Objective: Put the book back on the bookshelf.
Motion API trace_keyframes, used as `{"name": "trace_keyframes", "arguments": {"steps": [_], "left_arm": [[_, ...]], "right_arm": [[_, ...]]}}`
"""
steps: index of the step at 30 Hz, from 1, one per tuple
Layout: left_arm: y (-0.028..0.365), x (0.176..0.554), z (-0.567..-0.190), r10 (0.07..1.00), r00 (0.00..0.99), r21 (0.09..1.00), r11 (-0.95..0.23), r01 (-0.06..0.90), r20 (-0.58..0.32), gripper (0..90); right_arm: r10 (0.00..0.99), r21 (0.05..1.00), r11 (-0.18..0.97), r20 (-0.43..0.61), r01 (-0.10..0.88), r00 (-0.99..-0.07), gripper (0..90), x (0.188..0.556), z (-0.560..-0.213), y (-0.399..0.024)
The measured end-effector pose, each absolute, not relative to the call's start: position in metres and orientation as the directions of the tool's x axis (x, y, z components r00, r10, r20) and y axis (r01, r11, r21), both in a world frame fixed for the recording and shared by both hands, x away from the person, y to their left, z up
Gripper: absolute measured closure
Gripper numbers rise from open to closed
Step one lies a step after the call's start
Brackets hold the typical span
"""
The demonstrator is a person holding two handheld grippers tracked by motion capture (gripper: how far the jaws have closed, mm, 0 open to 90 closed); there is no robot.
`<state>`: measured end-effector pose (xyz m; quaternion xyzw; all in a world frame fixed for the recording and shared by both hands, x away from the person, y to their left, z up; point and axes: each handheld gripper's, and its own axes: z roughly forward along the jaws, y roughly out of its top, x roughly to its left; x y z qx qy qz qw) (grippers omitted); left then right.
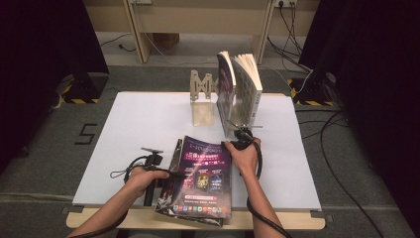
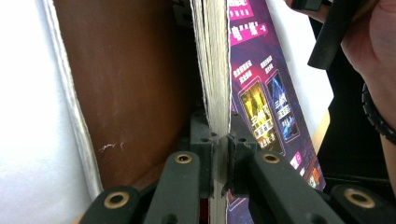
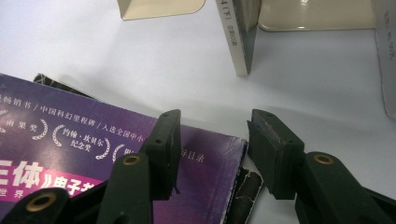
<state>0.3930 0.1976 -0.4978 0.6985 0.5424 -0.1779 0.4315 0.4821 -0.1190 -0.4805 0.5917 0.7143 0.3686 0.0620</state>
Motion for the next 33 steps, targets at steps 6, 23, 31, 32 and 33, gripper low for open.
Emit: {"name": "trace_keyframes", "arguments": {"steps": [6,23,31,32,33], "left_arm": [[0.198,0.394,-0.499,0.604,0.347,0.403,-0.048,0.914,-0.717,83.5],[0.198,0.395,-0.498,0.612,0.365,0.403,-0.081,0.911,-0.702,83.0],[0.199,0.395,-0.499,0.604,0.358,0.400,-0.070,0.914,-0.712,82.9],[0.199,0.395,-0.499,0.604,0.357,0.399,-0.069,0.914,-0.713,82.9],[0.199,0.395,-0.500,0.604,0.356,0.398,-0.070,0.915,-0.713,82.9]], "right_arm": [[0.866,0.583,-0.013,0.413,0.812,-0.283,57.6,0.484,-0.483,-0.124],[0.808,0.582,-0.119,0.528,0.804,-0.262,67.6,0.478,-0.472,-0.135],[0.798,0.535,-0.115,0.552,0.837,-0.243,68.5,0.478,-0.471,-0.139],[0.794,0.522,-0.123,0.563,0.844,-0.232,68.6,0.477,-0.471,-0.139],[0.790,0.506,-0.114,0.568,0.855,-0.231,68.6,0.478,-0.472,-0.140]]}}
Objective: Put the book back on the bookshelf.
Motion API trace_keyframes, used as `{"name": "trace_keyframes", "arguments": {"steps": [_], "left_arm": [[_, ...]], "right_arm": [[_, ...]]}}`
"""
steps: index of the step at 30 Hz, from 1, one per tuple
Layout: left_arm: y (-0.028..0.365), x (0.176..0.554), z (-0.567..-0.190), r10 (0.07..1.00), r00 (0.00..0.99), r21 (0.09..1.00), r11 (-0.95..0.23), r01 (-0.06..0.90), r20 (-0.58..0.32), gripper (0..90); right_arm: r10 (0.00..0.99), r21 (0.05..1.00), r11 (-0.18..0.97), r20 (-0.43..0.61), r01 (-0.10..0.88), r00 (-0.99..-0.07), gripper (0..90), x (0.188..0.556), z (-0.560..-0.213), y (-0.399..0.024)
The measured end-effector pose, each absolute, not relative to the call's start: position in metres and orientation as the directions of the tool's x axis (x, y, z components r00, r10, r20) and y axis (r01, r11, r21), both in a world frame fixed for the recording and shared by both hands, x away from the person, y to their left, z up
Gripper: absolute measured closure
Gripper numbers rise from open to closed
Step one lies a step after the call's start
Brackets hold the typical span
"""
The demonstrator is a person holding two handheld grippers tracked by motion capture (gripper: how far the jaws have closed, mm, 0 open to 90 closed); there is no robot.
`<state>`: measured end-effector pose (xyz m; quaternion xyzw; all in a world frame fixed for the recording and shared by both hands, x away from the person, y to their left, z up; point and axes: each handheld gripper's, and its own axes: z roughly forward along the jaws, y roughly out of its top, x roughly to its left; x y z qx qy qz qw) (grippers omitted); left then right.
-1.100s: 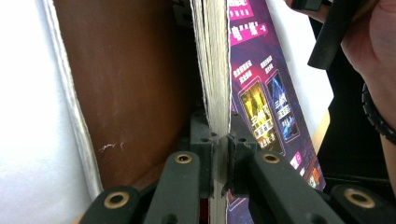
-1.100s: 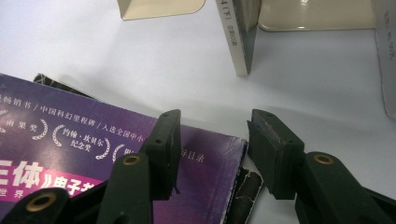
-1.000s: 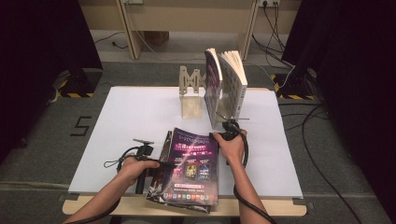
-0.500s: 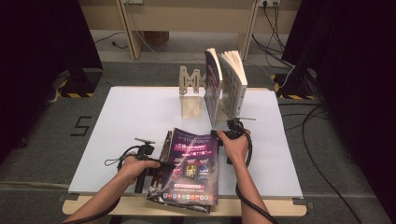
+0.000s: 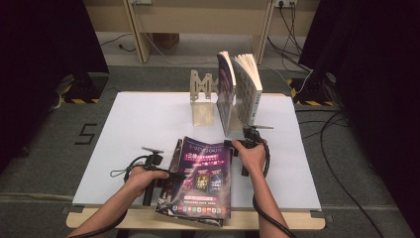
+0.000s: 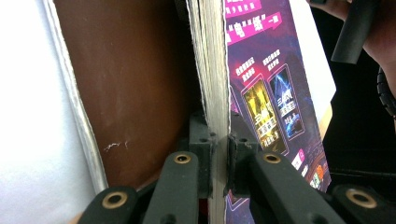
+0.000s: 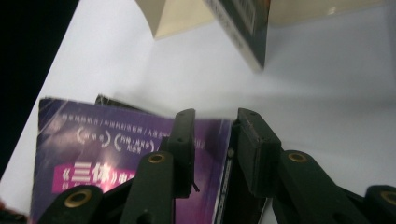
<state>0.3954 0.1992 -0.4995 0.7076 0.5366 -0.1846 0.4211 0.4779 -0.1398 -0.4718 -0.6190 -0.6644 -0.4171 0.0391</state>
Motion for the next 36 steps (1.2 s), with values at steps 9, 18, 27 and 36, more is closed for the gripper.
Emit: {"name": "trace_keyframes", "arguments": {"steps": [9,18,27,36], "left_arm": [[0.199,0.397,-0.498,0.608,0.373,0.405,-0.092,0.910,-0.701,82.6],[0.200,0.393,-0.494,0.612,0.397,0.446,-0.080,0.892,-0.684,75.7],[0.210,0.381,-0.477,0.686,0.443,0.580,-0.038,0.814,-0.577,55.0],[0.222,0.370,-0.468,0.736,0.439,0.639,-0.010,0.769,-0.516,45.8]], "right_arm": [[0.772,0.448,-0.093,0.596,0.889,-0.219,70.8,0.476,-0.479,-0.139],[0.732,0.479,-0.094,0.627,0.873,-0.266,83.5,0.469,-0.451,-0.134],[0.740,0.582,-0.139,0.598,0.801,-0.307,84.6,0.453,-0.415,-0.138],[0.761,0.670,-0.149,0.547,0.727,-0.348,84.6,0.438,-0.389,-0.139]]}}
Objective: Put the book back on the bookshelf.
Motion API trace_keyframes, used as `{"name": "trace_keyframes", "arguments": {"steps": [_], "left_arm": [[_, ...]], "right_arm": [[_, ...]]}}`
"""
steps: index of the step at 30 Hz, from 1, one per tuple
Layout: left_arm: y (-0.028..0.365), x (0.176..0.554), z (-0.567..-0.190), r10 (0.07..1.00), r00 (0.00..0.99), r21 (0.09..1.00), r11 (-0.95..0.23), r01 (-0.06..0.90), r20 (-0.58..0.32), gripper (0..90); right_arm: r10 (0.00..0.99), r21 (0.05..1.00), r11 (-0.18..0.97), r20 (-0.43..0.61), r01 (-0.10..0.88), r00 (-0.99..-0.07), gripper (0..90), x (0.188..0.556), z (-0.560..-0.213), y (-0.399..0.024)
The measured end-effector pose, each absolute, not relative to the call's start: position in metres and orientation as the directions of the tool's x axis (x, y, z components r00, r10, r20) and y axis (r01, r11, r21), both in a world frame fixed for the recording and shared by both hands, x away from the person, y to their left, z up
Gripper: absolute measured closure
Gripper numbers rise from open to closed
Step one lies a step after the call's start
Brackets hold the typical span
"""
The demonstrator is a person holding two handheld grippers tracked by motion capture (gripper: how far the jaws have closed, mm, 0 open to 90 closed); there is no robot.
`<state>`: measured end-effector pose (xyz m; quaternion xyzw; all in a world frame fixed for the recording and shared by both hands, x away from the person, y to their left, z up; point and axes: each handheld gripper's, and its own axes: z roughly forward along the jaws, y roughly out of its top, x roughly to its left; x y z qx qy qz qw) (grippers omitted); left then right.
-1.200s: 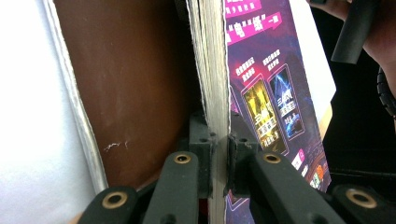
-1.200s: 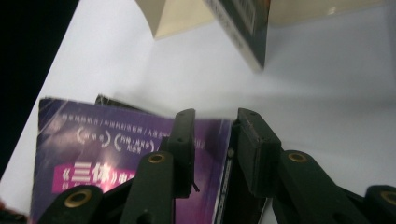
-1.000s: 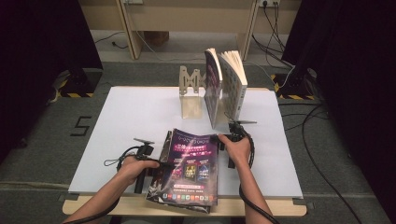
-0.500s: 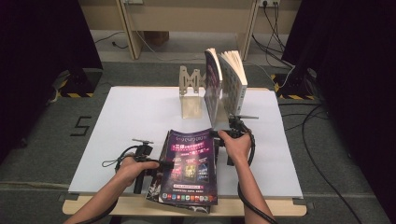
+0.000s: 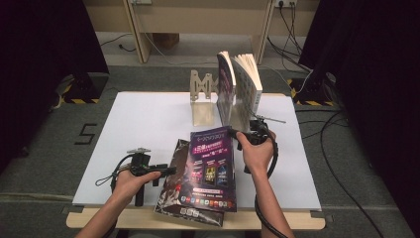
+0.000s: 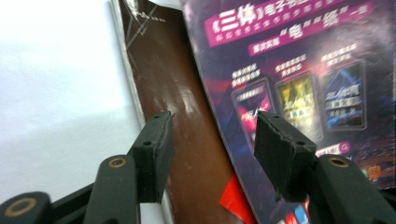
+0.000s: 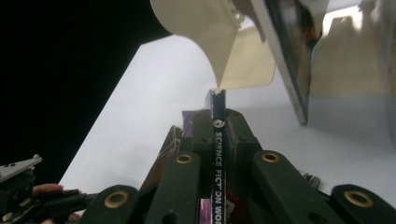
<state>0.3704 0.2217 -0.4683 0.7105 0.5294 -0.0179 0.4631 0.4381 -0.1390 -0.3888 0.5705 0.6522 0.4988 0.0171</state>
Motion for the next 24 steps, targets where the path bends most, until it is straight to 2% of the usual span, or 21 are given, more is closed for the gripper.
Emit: {"name": "trace_keyframes", "arguments": {"steps": [9,24], "left_arm": [[0.225,0.367,-0.466,0.756,0.443,0.668,-0.010,0.745,-0.482,42.7],[0.227,0.368,-0.465,0.770,0.440,0.679,-0.012,0.734,-0.462,41.1]], "right_arm": [[0.812,0.771,-0.133,0.445,0.622,-0.378,84.6,0.425,-0.356,-0.133],[0.858,0.853,-0.140,0.358,0.503,-0.369,84.6,0.421,-0.325,-0.127]]}}
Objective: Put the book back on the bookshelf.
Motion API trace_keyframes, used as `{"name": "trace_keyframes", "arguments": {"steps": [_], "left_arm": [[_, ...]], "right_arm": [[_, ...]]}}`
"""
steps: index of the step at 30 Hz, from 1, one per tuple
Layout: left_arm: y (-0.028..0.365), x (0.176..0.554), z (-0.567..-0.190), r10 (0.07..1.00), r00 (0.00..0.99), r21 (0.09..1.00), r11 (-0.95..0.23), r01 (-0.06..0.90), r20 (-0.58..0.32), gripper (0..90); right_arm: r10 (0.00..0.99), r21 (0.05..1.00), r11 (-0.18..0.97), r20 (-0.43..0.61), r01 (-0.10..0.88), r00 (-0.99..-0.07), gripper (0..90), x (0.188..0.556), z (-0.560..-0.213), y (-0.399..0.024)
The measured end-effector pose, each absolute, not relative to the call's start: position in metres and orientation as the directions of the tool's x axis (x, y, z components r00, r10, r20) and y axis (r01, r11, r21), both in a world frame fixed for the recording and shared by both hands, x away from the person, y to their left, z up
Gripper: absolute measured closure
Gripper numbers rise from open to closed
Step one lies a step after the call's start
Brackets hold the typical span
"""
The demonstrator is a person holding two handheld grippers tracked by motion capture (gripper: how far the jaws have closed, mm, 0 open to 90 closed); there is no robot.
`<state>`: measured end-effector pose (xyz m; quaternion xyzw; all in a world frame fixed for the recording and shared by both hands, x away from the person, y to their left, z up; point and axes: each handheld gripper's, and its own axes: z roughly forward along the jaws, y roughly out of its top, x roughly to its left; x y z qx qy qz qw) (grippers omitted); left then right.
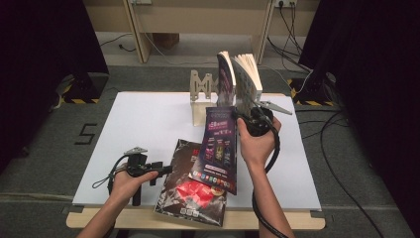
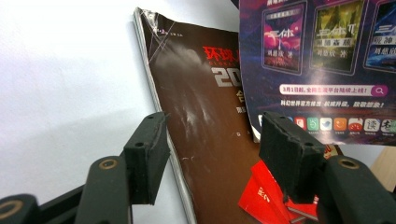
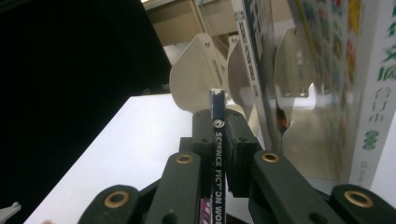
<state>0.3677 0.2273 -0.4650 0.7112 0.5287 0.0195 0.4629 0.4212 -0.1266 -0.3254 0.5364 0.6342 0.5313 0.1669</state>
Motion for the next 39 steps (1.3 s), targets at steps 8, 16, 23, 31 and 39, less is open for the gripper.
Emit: {"name": "trace_keyframes", "arguments": {"steps": [8,16,23,31,39], "left_arm": [[0.228,0.368,-0.466,0.775,0.434,0.675,-0.012,0.737,-0.460,41.1],[0.229,0.368,-0.467,0.773,0.433,0.674,-0.010,0.739,-0.463,41.2],[0.227,0.368,-0.468,0.771,0.435,0.672,-0.011,0.740,-0.466,41.3],[0.227,0.369,-0.467,0.771,0.436,0.672,-0.014,0.740,-0.464,41.4],[0.228,0.369,-0.468,0.770,0.436,0.674,-0.011,0.739,-0.465,41.4]], "right_arm": [[0.876,0.876,-0.143,0.329,0.460,-0.354,84.6,0.419,-0.318,-0.122],[0.898,0.903,-0.141,0.290,0.407,-0.331,84.6,0.418,-0.310,-0.117],[0.922,0.935,-0.116,0.227,0.336,-0.314,84.6,0.413,-0.297,-0.109],[0.926,0.951,-0.109,0.203,0.288,-0.318,84.6,0.416,-0.285,-0.098],[0.931,0.966,-0.101,0.176,0.238,-0.320,84.6,0.426,-0.277,-0.090]]}}
